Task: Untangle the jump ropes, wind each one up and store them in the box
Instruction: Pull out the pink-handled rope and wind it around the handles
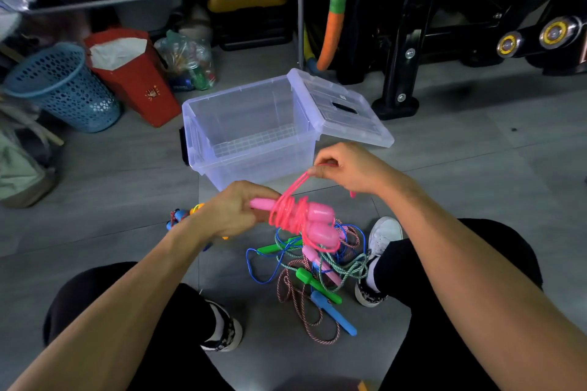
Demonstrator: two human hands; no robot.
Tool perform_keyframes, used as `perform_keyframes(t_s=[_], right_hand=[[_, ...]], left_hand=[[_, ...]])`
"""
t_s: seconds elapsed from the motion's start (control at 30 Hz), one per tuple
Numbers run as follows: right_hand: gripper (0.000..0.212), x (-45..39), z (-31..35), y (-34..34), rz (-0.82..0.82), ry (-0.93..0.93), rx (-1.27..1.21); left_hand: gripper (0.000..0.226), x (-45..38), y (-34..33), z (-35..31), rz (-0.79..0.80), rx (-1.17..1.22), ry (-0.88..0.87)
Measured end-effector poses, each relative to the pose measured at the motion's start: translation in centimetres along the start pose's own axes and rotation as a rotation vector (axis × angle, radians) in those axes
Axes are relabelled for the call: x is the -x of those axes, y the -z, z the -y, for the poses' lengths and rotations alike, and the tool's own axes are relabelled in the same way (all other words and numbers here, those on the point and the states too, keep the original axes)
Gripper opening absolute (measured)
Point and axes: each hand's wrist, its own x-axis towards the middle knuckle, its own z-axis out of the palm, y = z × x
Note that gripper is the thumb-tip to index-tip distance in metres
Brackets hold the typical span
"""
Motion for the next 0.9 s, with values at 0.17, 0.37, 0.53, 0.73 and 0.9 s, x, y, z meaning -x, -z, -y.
perform_keyframes(t_s=[0.17, 0.37, 0.53, 0.73, 0.9], right_hand=[[0.026, 0.5, -0.4, 0.3, 0.002, -0.016, -0.213], [0.026, 1.1, 0.9, -2.9, 0.029, -0.021, -0.035], [0.029, 1.7, 2.3, -4.3, -0.004, 0.052, 0.189], [0.037, 1.8, 3.2, -3.1, -0.306, 0.131, 0.100], [0.025, 1.5, 4.1, -3.1, -0.285, 0.035, -0.413]], left_hand=[[0.029, 1.1, 1.9, -0.6, -0.005, 0.427, 0.046], [0.012, 0.4, 2.3, 0.9, -0.314, 0.913, 0.091], [0.015, -0.2, 1.9, 0.8, -0.424, 0.851, 0.253], [0.009, -1.2, 0.4, 0.6, -0.540, 0.420, 0.344], [0.008, -1.4, -1.4, -0.5, -0.685, 0.028, 0.264]])
